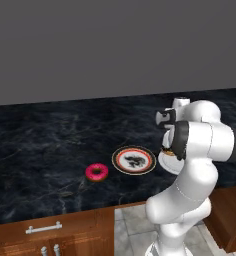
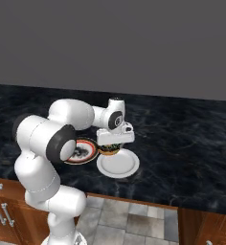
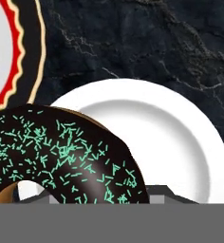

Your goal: Place the pastries on the plates.

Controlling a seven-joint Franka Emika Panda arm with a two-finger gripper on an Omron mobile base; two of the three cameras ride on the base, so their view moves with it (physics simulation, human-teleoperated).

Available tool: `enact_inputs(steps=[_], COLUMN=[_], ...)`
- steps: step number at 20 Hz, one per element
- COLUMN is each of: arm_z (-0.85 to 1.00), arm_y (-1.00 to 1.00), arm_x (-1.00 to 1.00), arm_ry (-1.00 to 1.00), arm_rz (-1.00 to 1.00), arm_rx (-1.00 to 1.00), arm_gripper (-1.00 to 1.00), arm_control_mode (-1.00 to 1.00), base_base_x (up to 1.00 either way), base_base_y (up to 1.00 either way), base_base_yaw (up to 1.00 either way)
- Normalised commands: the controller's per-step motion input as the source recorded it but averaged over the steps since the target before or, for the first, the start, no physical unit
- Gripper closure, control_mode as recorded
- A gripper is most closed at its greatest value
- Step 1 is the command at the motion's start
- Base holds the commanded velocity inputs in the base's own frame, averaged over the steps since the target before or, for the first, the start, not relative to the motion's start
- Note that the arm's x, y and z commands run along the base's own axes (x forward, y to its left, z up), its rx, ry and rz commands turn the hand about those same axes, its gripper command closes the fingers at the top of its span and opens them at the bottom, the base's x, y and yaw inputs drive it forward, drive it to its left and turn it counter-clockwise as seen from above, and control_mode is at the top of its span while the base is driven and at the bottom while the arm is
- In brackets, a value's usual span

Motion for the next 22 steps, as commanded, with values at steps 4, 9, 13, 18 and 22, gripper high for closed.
enact_inputs(steps=[4, 9, 13, 18, 22], arm_z=[-0.28, -0.14, -0.14, -0.1, -0.07], arm_y=[-0.03, -0.25, -0.16, -0.07, -0.12], arm_x=[-0.29, -0.3, -0.02, 0.0, 0.0], arm_ry=[0.0, 0.0, 0.0, 0.0, 0.0], arm_rz=[0.0, 0.0, 0.0, 0.0, 0.0], arm_rx=[0.0, 0.0, 0.0, 0.0, 0.0], arm_gripper=[1.0, 1.0, 1.0, 1.0, 1.0], arm_control_mode=[-1.0, -1.0, -1.0, -1.0, -1.0], base_base_x=[0.0, 0.0, 0.0, 0.0, 0.0], base_base_y=[0.0, 0.0, 0.0, 0.0, 0.0], base_base_yaw=[0.0, 0.0, 0.0, 0.0, 0.0])
